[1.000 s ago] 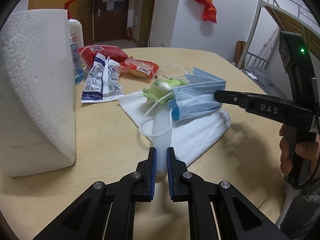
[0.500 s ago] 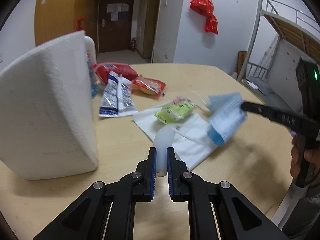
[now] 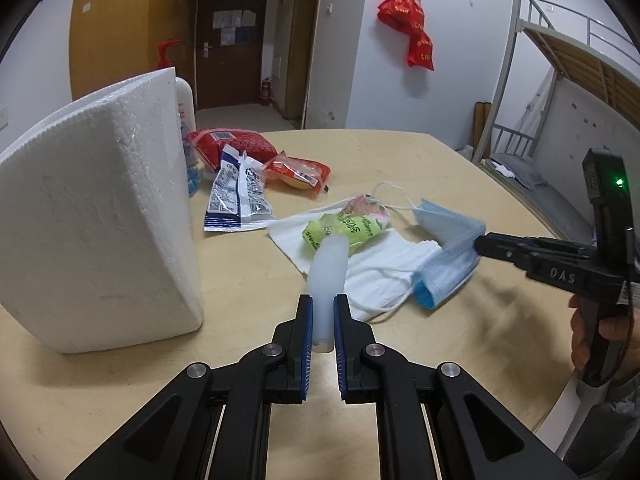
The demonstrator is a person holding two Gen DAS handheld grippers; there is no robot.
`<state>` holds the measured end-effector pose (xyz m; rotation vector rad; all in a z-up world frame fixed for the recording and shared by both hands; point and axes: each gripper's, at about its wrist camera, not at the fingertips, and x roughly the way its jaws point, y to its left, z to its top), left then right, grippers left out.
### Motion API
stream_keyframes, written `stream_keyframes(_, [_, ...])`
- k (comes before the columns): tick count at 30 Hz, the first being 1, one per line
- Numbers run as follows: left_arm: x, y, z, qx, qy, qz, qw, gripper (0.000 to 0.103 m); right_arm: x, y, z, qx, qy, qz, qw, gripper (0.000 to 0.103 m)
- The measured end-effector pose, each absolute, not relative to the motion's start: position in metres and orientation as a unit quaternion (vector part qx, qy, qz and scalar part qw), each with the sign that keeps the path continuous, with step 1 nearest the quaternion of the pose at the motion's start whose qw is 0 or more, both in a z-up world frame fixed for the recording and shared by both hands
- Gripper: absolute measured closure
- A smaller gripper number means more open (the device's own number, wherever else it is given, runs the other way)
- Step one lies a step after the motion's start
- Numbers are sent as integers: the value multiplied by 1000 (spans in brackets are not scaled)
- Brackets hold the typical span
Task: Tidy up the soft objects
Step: 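Lift the blue face mask with the right tool while the left tool lifts the white tube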
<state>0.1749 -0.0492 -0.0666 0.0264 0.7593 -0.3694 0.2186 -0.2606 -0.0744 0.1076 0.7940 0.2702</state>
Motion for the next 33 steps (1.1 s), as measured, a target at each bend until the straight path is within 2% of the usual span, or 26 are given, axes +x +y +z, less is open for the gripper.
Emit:
stream_keyframes(1, [175, -49, -66, 12, 368, -179, 912, 92, 219, -260, -76, 52, 384, 130, 913, 47])
stream_keyframes(4, [173, -47, -65, 11, 366, -178, 913, 92, 222, -259, -78, 53, 383, 140, 912, 41])
stream_keyframes(12, [175, -47, -66, 9, 368, -182, 912, 92, 241, -247, -85, 46, 401, 140, 904, 40])
stream_keyframes(15, [174, -46, -67, 7, 369, -181, 911, 92, 244, -252, -81, 77, 396, 151, 902, 40])
stream_keyframes(17, [174, -46, -67, 7, 369, -181, 911, 92, 247, -256, -76, 97, 391, 157, 902, 37])
stream_keyframes(19, [174, -46, -67, 6, 369, -182, 912, 92, 249, -256, -72, 100, 385, 150, 905, 29])
stream_keyframes(27, [173, -44, -67, 4, 367, -182, 912, 92, 260, -251, -77, 68, 395, 80, 913, 30])
stream_keyframes(29, [172, -44, -66, 3, 366, -181, 913, 92, 260, -252, -80, 61, 399, 73, 912, 36])
stream_keyframes(30, [172, -44, -66, 3, 365, -182, 913, 92, 259, -252, -81, 61, 402, 76, 910, 47])
stream_keyframes(32, [171, -44, -65, 2, 363, -182, 914, 92, 257, -256, -85, 69, 412, 75, 906, 53])
stream_keyframes(33, [170, -44, -64, 2, 362, -182, 914, 92, 256, -257, -87, 71, 413, 75, 905, 60])
